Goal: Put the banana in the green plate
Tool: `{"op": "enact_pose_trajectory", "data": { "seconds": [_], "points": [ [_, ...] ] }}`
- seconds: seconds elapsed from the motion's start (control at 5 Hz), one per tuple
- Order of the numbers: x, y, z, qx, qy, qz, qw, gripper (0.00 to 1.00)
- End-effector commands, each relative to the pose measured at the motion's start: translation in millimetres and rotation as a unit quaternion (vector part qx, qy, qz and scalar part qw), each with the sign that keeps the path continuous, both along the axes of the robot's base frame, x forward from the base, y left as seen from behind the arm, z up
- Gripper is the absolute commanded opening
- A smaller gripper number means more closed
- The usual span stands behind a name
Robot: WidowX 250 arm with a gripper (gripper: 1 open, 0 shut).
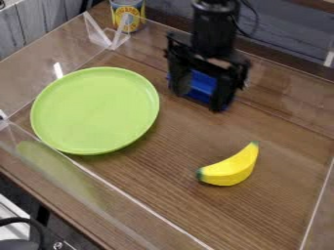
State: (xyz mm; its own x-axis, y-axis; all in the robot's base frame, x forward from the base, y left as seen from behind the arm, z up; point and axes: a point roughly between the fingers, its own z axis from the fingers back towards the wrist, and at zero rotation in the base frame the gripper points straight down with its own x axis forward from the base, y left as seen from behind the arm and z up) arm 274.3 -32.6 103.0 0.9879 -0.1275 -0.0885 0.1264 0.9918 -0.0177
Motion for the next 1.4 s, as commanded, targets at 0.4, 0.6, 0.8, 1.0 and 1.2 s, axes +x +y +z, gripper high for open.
{"op": "enact_pose_trajectory", "data": {
  "seconds": [0.4,0.6,0.8,1.0,1.2],
  "points": [
    [4.0,-43,-23.1,-0.013,-0.045,-0.061,0.997,1.0],
    [-0.7,-53,-31.9,-0.017,-0.051,-0.09,0.9945,1.0],
    [0.0,-60,-40.5,-0.02,-0.057,-0.112,0.9918,1.0],
    [1.7,-68,-46.0,-0.02,-0.059,-0.113,0.9917,1.0],
    [2.4,-75,-50.2,-0.023,-0.064,-0.107,0.9919,1.0]
  ]
}}
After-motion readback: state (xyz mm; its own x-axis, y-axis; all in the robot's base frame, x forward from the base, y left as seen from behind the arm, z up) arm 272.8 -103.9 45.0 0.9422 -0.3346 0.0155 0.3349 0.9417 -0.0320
